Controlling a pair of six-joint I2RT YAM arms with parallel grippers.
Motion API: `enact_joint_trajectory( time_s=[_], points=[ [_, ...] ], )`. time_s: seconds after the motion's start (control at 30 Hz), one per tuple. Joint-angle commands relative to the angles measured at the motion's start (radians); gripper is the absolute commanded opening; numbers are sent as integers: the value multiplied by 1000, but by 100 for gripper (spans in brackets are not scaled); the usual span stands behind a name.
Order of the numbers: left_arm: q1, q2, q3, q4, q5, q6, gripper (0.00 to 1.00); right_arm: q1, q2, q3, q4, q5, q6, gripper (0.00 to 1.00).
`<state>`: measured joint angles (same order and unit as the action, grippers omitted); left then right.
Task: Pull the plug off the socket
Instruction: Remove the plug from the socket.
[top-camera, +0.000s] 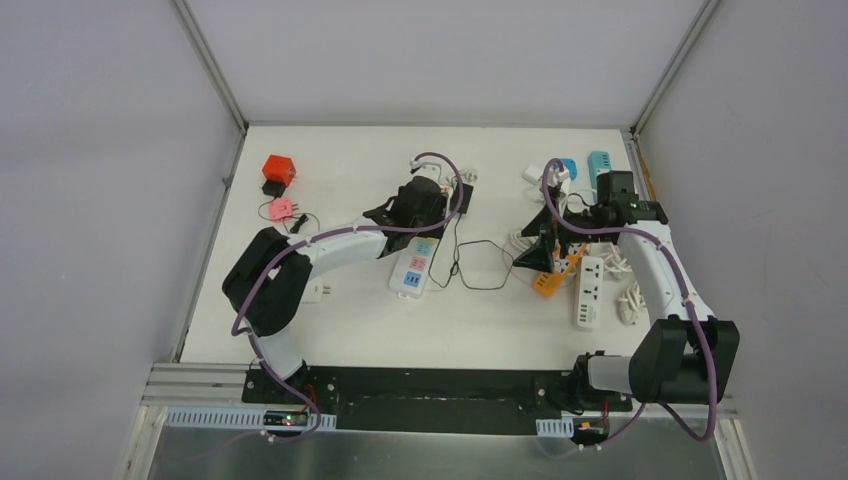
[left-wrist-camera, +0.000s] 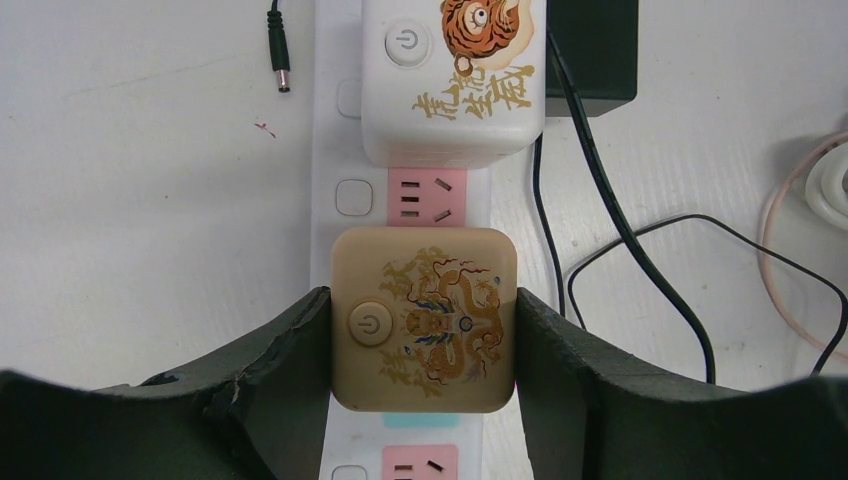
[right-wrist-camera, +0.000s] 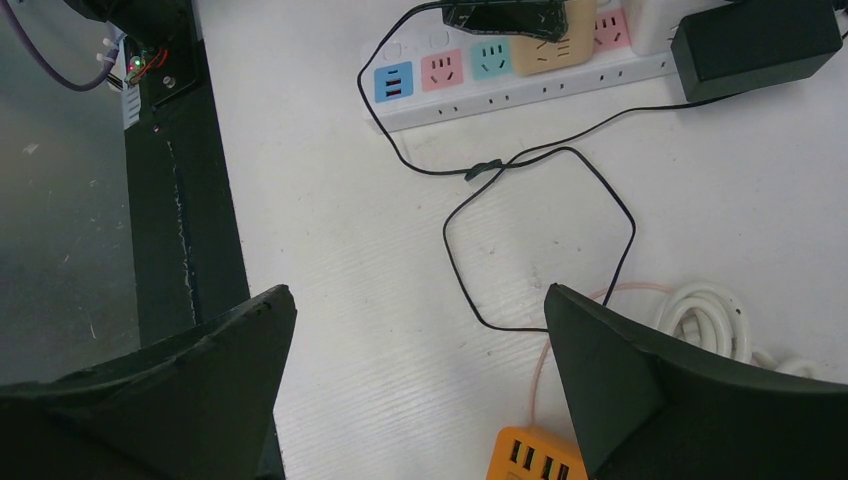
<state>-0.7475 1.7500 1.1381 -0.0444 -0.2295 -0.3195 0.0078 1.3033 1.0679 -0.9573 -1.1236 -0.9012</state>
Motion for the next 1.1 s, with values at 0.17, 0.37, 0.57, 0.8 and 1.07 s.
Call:
enact_joint_trajectory(
  time_s=[0.17, 0.37, 0.57, 0.8, 1.07],
  points=[
    [-8, 13, 22, -5, -13, -72, 0, -5, 3, 44, -8, -38, -39, 100],
    [-8, 9, 13, -2, -11, -120, 0, -5, 15, 46, -11, -50, -37, 100],
    [-8, 4, 1, 5, -3, -157, 0, -5, 68, 46, 21, -97, 38, 100],
    [-8, 16, -5, 5, 21, -238, 0, 12, 138, -45, 487, -47, 601, 93],
    [-9, 33, -9, 6, 32, -349, 0, 132, 303, -96, 890, 3, 1123, 41]
  ],
)
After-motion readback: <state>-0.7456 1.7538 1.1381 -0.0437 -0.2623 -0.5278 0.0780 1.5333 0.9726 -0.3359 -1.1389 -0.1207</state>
